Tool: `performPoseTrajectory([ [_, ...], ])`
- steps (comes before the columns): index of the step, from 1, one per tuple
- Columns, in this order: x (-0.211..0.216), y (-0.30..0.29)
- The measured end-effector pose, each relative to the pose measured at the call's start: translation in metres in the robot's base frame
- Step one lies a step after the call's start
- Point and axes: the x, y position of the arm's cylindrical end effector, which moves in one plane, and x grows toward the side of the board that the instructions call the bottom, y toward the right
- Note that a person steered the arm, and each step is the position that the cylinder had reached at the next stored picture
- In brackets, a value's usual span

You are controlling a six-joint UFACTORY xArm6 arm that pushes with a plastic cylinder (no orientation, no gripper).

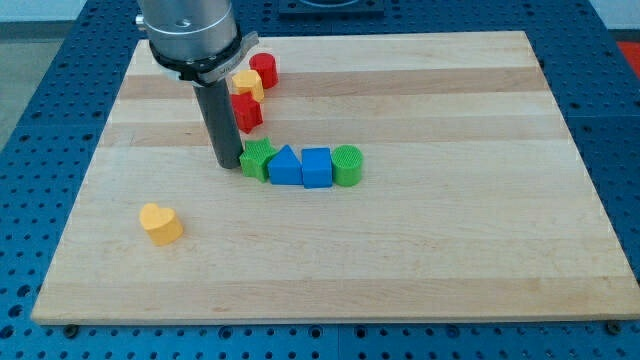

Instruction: Slide the yellow heart diagonally to the bottom left of the green star

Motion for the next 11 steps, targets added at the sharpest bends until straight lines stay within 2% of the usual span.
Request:
performPoseTrajectory([
  [1, 0.001, -0.005],
  [2, 0.022, -0.004],
  [3, 0.053, 0.032],
  [5, 0.122, -0.031],
  [7, 0.122, -0.105],
  [9, 0.118, -0.086],
  [11, 0.086, -0.09],
])
